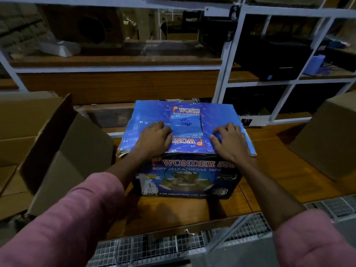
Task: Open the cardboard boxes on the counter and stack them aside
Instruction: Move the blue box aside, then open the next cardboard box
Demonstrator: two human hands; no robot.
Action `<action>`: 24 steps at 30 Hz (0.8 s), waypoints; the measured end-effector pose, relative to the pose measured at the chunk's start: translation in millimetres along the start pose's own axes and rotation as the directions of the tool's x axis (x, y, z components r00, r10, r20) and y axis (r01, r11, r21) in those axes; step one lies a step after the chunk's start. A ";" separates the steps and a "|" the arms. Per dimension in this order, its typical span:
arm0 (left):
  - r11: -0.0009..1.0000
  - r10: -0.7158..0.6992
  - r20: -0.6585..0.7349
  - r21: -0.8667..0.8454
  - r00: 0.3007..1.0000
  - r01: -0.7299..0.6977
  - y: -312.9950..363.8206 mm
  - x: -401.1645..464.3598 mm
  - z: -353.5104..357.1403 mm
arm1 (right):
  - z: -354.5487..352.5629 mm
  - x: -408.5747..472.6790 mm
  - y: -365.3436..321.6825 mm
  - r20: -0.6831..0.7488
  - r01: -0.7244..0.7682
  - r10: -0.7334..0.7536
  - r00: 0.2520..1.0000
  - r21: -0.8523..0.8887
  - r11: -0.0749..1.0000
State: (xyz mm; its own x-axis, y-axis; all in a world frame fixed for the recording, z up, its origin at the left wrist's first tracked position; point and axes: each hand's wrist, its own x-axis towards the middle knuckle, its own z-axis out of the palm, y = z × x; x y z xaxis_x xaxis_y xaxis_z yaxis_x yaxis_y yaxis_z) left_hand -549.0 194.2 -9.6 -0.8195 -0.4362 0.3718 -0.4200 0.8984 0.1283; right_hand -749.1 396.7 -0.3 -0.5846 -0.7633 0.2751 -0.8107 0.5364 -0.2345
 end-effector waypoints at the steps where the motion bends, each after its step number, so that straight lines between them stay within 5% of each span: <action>1: 1.000 -0.014 0.033 0.006 0.999 0.014 -0.2 0.4 1.8 | 1.7 0.8 1.6 -0.003 -0.001 0.001 1.000 -0.001 1.000; 8: 0.982 -0.182 0.250 0.093 0.951 0.163 -3.8 1.9 7.4 | 0.3 0.4 2.6 0.065 -0.003 0.003 0.998 -0.008 1.000; 18: 0.961 -0.270 0.259 0.131 0.927 0.243 23.8 -29.5 -4.3 | -6.7 -11.5 6.1 0.081 0.055 -0.057 0.995 0.035 0.998; 24: 0.935 -0.353 0.324 0.096 0.877 0.341 47.7 -14.2 -7.9 | 4.3 -56.2 -71.2 -0.073 0.263 -0.253 0.965 0.306 0.915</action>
State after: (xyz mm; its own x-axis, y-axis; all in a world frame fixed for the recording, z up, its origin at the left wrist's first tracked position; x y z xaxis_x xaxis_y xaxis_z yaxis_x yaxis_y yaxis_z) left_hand -554.3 243.7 -1.5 -0.6971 -0.7167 -0.0175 -0.7097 0.6864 0.1586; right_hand -658.3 399.9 -3.0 -0.3611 -0.8458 0.3926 -0.8859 0.1798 -0.4275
